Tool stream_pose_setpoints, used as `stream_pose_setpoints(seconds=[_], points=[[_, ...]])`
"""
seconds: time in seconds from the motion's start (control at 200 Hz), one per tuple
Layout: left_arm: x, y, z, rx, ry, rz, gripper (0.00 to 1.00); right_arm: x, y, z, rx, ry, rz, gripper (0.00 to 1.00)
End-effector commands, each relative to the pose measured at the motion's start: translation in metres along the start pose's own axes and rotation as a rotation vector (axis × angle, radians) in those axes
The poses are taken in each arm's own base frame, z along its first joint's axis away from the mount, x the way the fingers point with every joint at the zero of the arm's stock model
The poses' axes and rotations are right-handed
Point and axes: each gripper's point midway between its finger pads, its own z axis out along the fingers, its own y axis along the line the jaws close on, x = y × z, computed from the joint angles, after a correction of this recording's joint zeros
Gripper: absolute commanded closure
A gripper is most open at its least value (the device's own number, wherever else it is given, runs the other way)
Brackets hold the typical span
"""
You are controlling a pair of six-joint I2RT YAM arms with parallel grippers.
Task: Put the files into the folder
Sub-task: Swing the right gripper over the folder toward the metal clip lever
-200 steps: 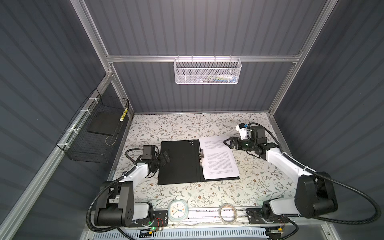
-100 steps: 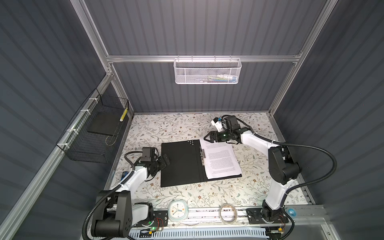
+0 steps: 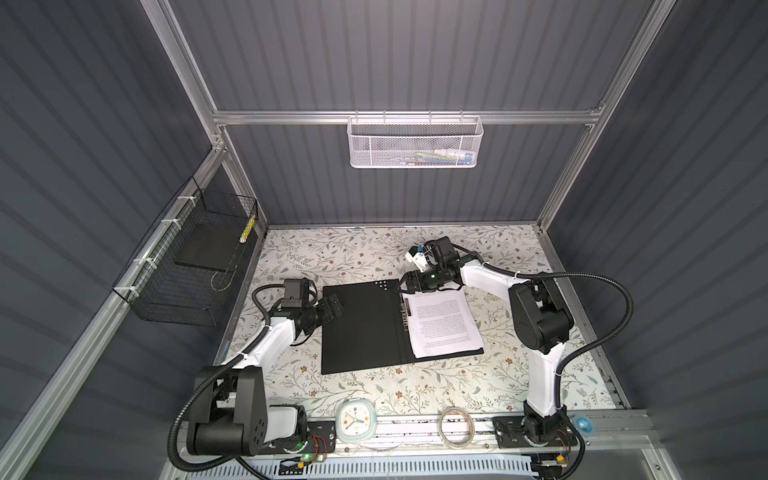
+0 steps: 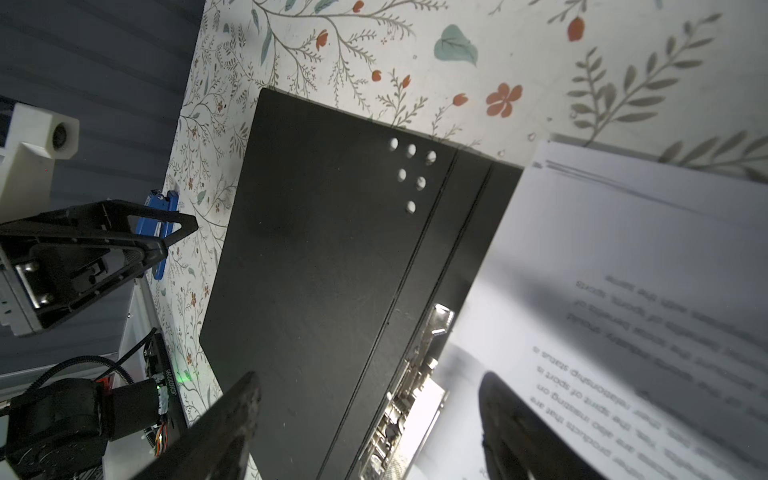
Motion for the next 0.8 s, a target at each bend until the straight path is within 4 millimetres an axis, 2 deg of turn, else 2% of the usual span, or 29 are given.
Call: stream_pose_setpoints(seconds=[0.0, 0.34, 0.54, 0.795], points=[[-0.002, -0.01, 0.001, 0.045, 0.014, 0.043, 0.01, -0.002, 0.004, 0.008, -0.017, 0.017, -0.023, 0.18], [0.006, -0.002, 0.009, 0.022, 0.044, 0.047, 0.01, -0.01, 0.008, 0.027, -0.04, 0.038, -0.039, 0.18], [0.01, 0.005, 0.011, -0.001, 0.054, 0.047, 0.01, -0.014, 0.004, 0.037, -0.038, 0.04, -0.039, 0.18], [0.013, 0.007, 0.014, -0.005, 0.066, 0.048, 0.01, -0.009, -0.005, 0.046, -0.027, 0.061, -0.029, 0.18]])
